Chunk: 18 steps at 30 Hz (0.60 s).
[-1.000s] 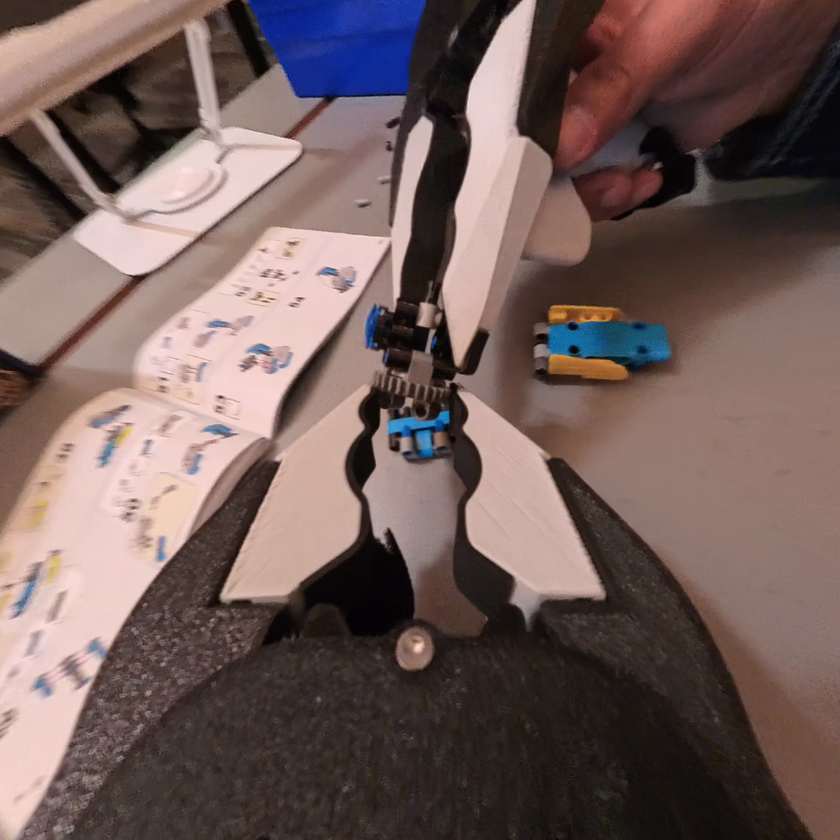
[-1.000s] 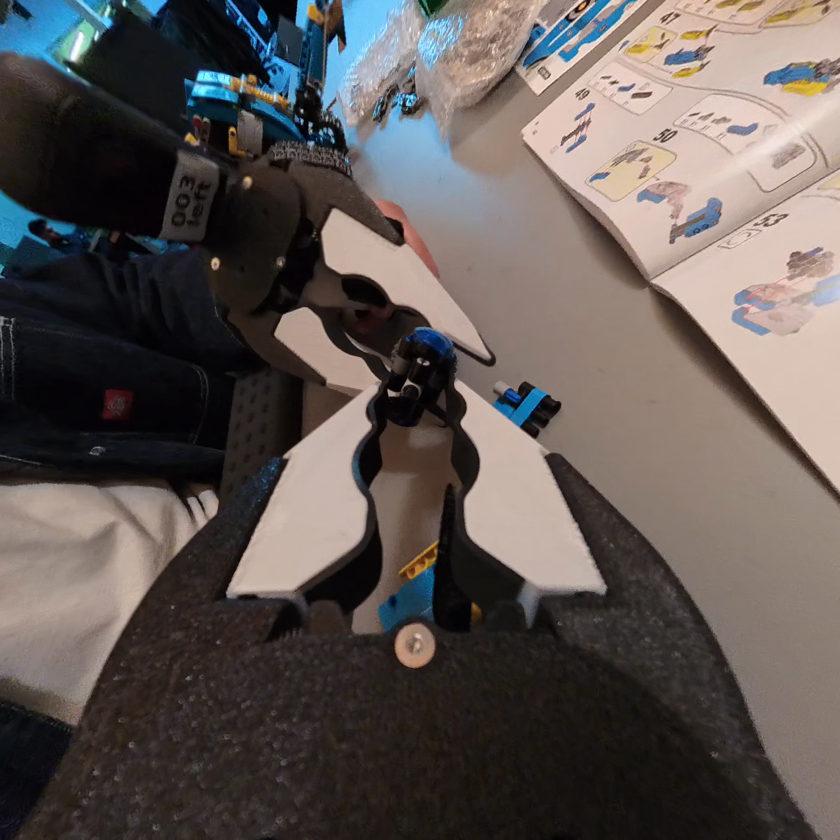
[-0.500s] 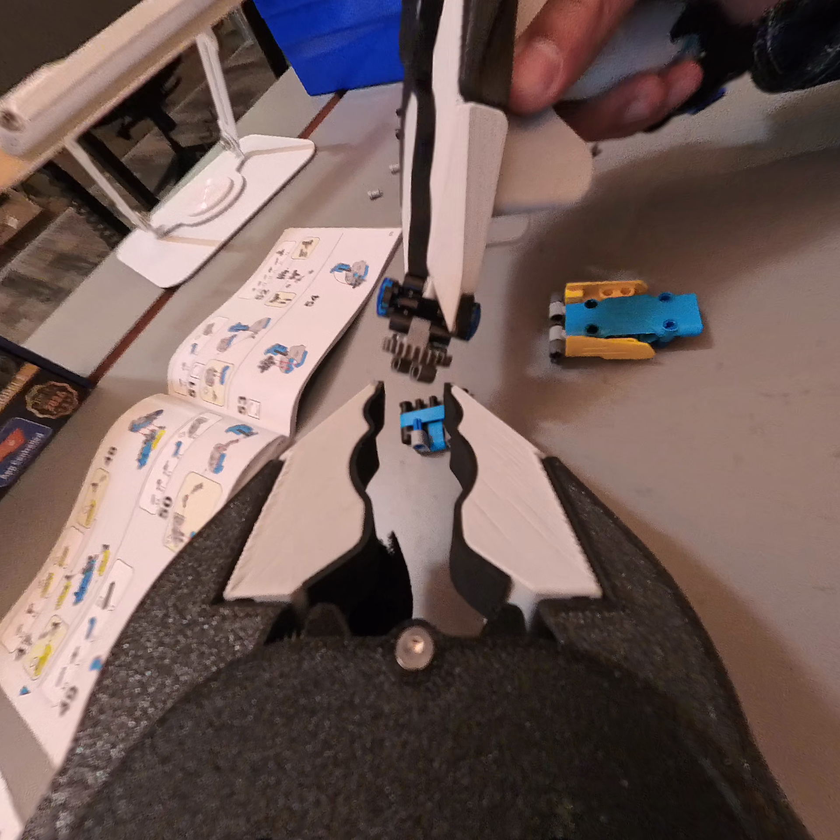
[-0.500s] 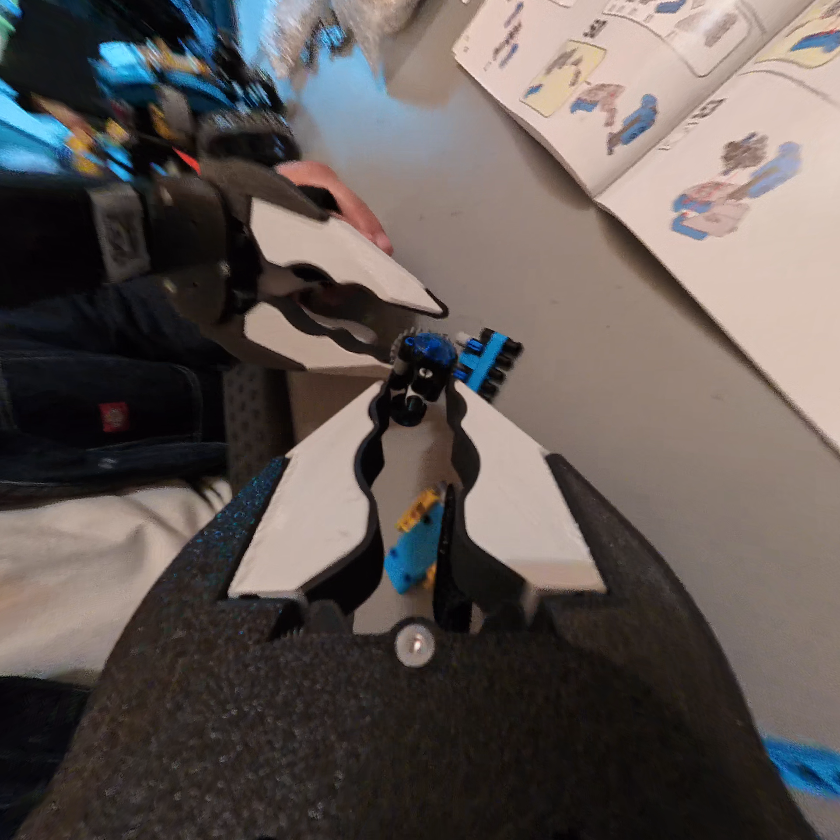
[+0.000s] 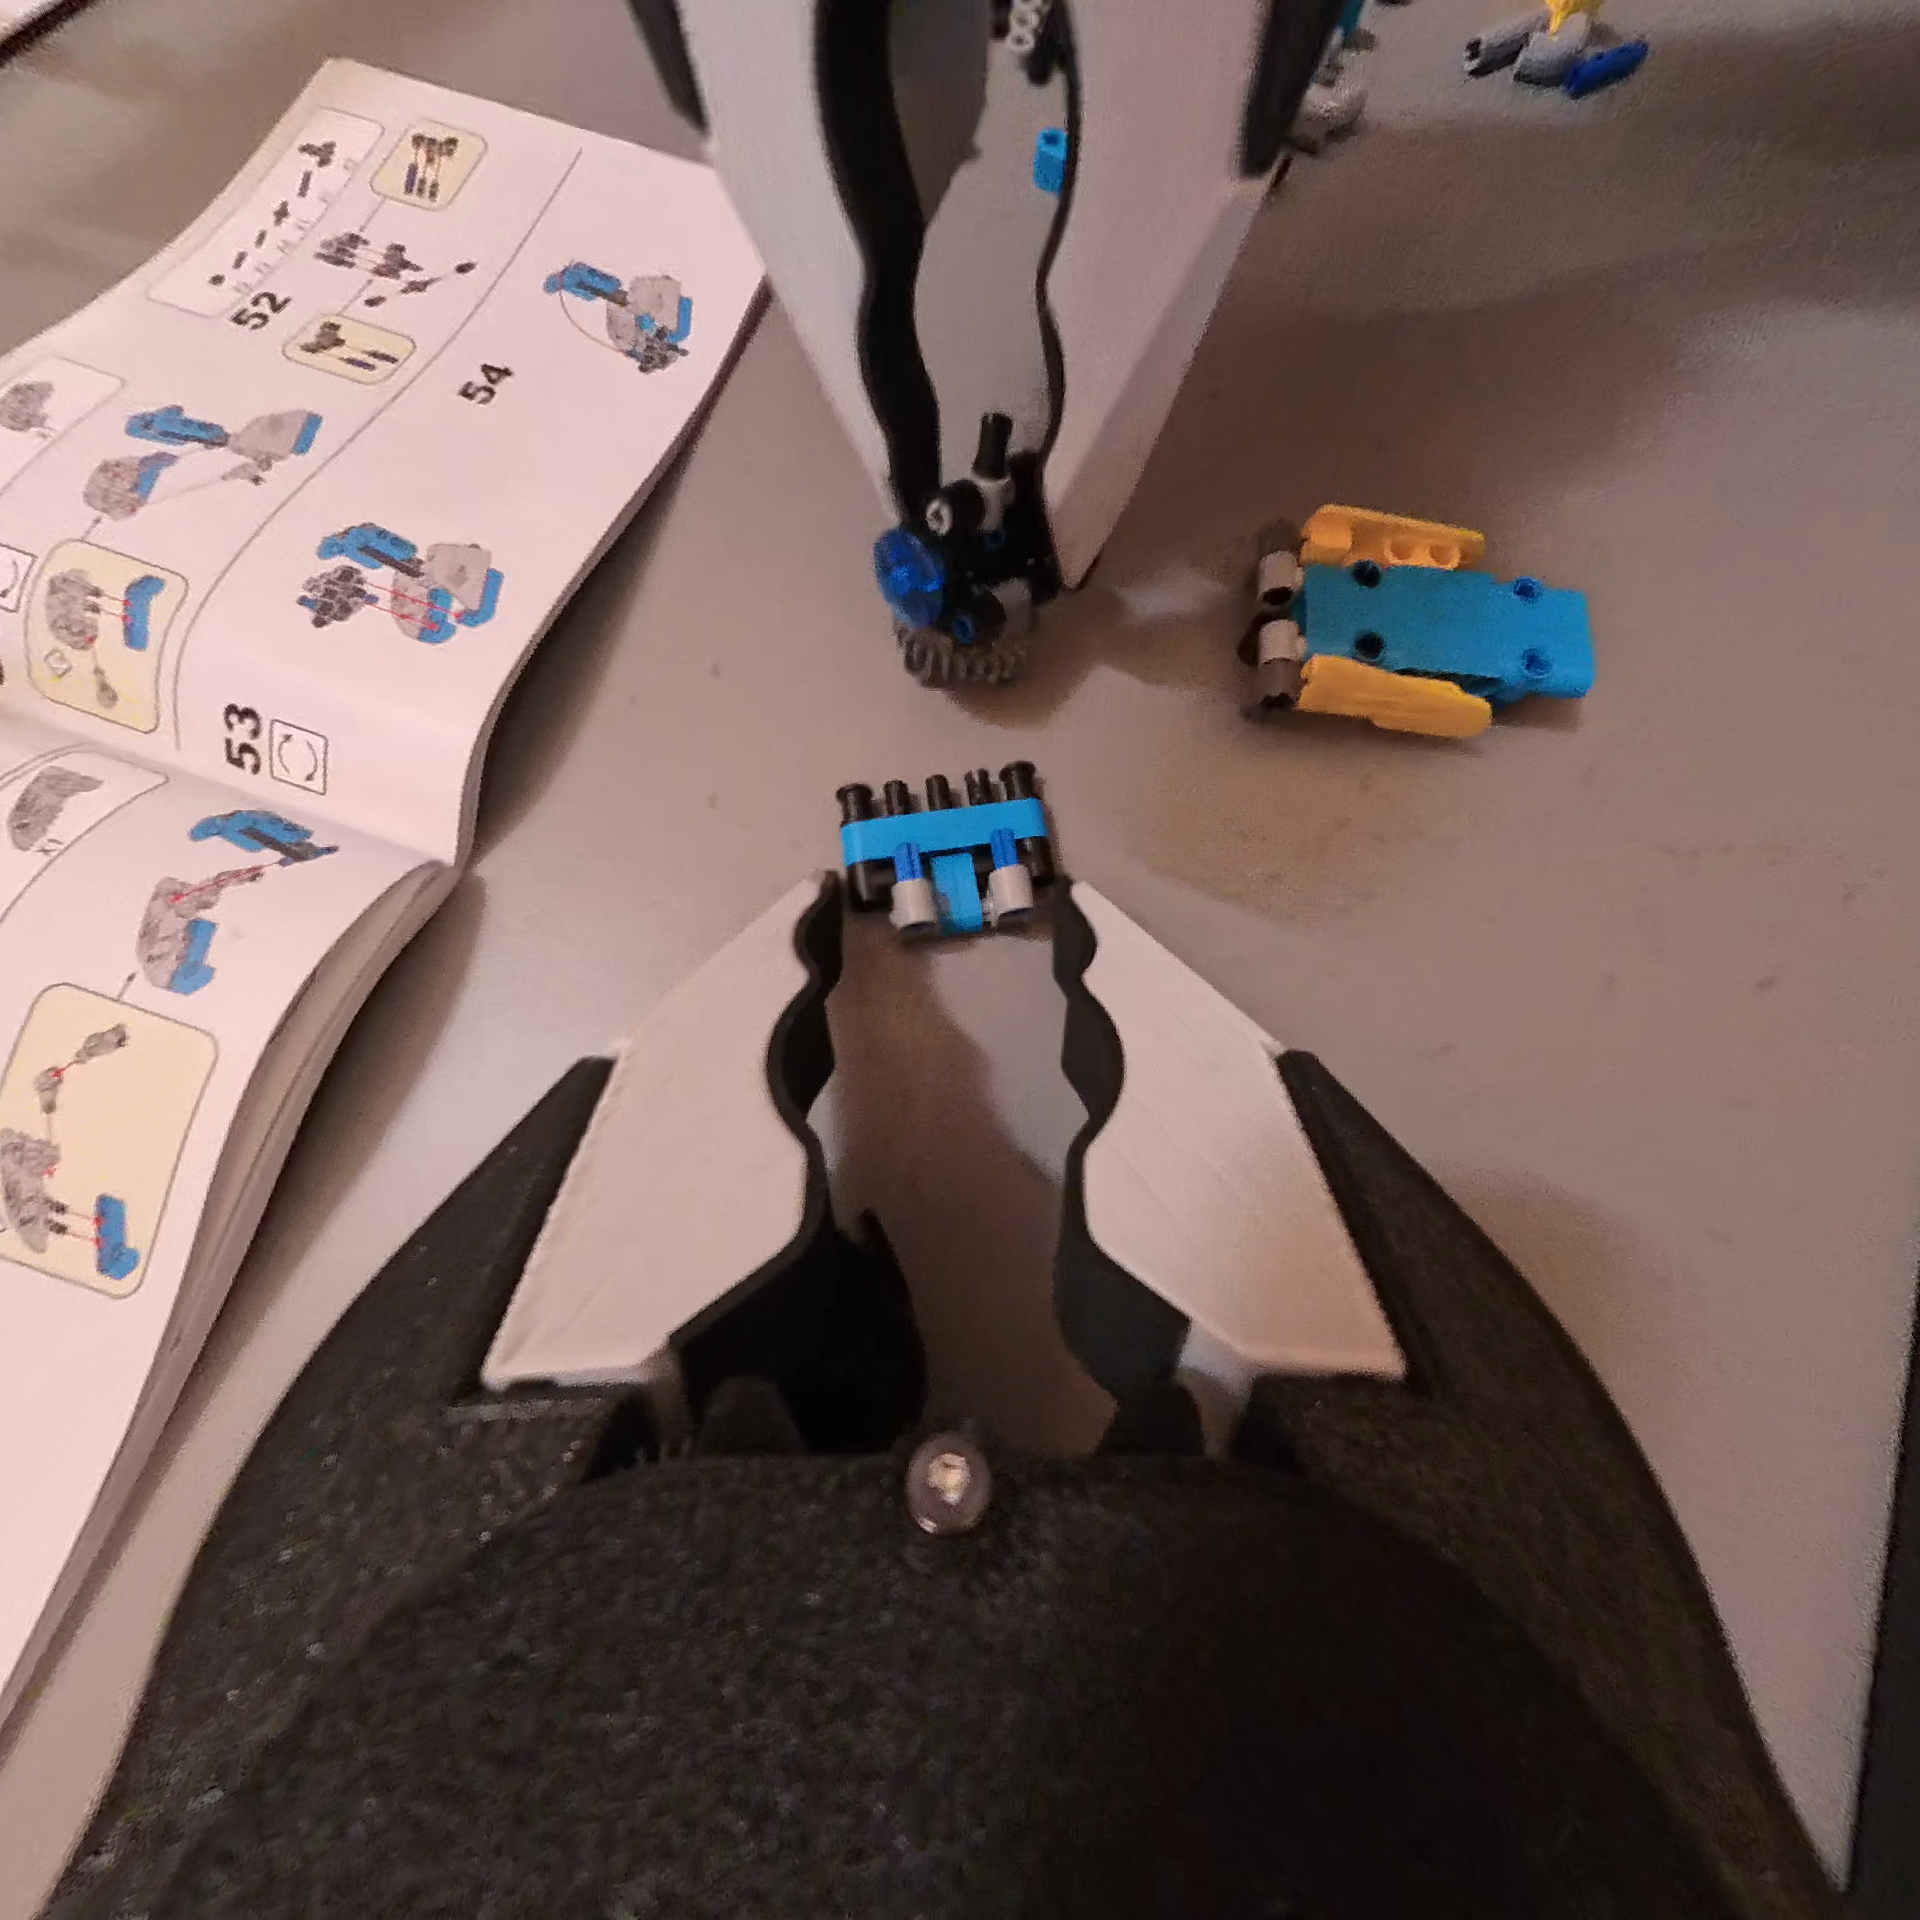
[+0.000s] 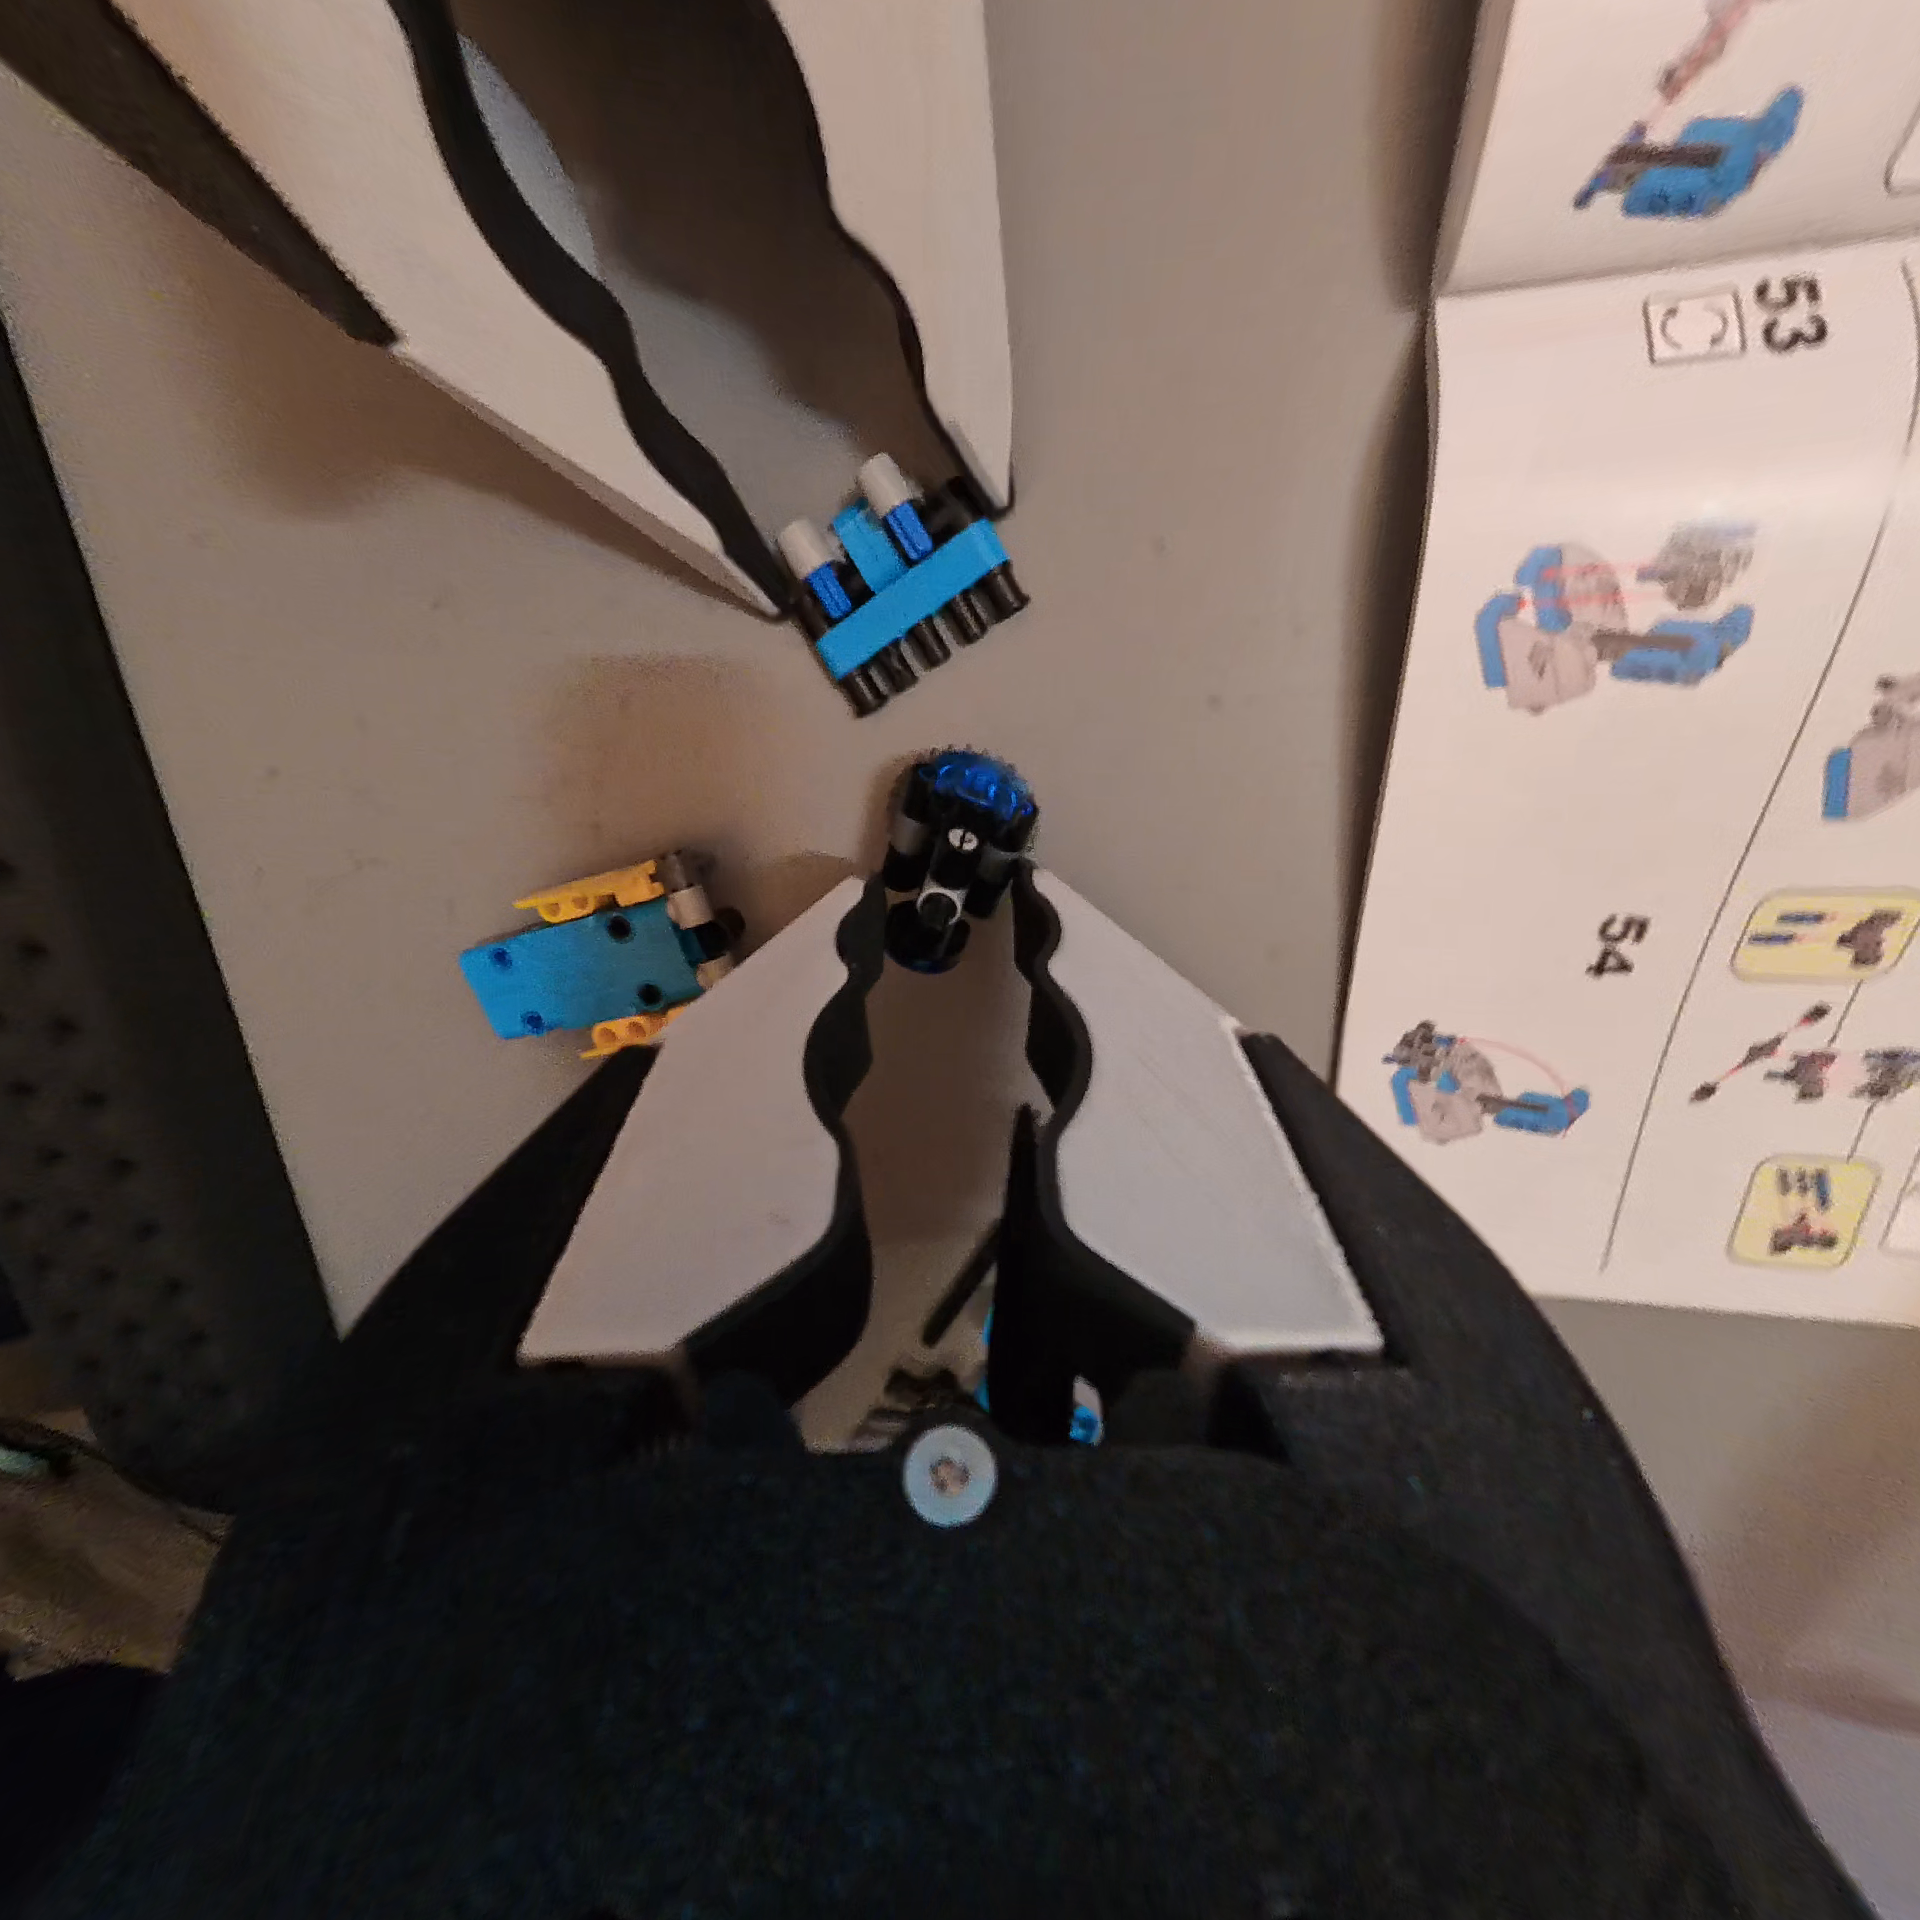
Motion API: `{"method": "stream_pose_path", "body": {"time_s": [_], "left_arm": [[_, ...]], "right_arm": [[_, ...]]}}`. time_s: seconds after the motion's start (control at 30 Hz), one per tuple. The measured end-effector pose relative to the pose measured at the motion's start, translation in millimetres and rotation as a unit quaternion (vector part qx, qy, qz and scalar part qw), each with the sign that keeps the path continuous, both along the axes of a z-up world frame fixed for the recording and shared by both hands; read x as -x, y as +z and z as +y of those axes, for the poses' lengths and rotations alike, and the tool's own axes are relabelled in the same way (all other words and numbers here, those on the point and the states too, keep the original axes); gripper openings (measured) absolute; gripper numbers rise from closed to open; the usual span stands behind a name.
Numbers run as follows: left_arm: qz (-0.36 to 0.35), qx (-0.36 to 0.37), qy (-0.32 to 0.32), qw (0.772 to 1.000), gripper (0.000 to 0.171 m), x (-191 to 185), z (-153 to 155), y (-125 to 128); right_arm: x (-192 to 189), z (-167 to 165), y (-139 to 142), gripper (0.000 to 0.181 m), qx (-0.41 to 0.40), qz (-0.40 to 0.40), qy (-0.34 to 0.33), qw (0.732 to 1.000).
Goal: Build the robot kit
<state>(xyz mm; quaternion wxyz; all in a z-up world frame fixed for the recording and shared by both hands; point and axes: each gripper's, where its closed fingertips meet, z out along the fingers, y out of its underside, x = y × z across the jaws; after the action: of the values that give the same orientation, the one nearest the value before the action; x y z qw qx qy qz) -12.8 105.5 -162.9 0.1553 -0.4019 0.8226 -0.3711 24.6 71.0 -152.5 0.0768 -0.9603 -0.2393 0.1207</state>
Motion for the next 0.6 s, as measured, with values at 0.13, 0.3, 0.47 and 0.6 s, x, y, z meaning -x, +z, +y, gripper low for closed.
{"method": "stream_pose_path", "body": {"time_s": [0.13, 0.3, 0.47, 0.6], "left_arm": [[0.007, 0.010, -0.017, 1.000, 0.038, -0.8, -0.7, 0.2], [0.006, 0.006, -0.048, 0.999, 0.036, -0.2, 1.4, -0.5], [0.000, -0.002, -0.052, 0.999, 0.036, -0.2, 1.2, -0.7], [-0.001, -0.003, -0.051, 0.999, 0.036, -0.3, 1.1, -0.7]], "right_arm": [[4.7, 9.8, -0.3, 0.024, -0.013, 0.020, 0.037, 0.999], [13.1, 15.1, -0.3, 0.024, -0.022, 0.085, 0.030, 0.996], [13.3, 16.0, -0.6, 0.025, -0.036, 0.131, -0.007, 0.991], [15.1, 15.1, -1.8, 0.025, -0.038, 0.166, -0.027, 0.985]]}}
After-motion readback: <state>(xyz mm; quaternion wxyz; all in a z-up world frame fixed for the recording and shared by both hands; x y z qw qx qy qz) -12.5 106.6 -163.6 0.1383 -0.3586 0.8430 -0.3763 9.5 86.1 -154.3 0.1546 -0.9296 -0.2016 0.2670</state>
